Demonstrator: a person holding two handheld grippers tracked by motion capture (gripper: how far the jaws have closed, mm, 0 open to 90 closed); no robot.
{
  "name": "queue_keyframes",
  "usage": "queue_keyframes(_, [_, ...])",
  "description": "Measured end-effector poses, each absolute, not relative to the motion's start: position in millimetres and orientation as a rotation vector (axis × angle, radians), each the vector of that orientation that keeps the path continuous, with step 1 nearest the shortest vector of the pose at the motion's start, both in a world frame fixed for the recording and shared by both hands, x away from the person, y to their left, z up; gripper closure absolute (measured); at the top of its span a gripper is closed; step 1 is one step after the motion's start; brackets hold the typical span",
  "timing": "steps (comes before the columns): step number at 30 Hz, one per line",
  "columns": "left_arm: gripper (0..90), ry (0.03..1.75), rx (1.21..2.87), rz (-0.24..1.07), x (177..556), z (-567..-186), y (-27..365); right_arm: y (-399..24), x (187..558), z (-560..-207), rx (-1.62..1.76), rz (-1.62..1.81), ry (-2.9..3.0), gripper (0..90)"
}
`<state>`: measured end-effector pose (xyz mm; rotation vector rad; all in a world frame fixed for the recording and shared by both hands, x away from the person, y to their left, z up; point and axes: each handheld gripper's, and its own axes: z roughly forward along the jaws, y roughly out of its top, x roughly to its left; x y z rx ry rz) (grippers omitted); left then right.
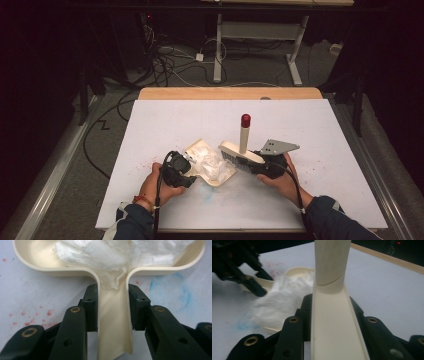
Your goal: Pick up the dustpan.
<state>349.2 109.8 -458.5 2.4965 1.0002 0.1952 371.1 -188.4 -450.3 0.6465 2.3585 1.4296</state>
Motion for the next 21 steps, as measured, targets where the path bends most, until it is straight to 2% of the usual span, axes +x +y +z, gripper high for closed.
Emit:
queue_keyframes(7, [62.7, 0.996, 2.499, 0.189, 349, -460, 110, -184, 355, -434, 0.574, 1.506, 2.371, 67.5])
queue_keyframes(21, [62.7, 1.000, 2.499, 0.189, 349, -462, 110, -200, 353, -404, 0.590, 1.592, 2.272, 67.5])
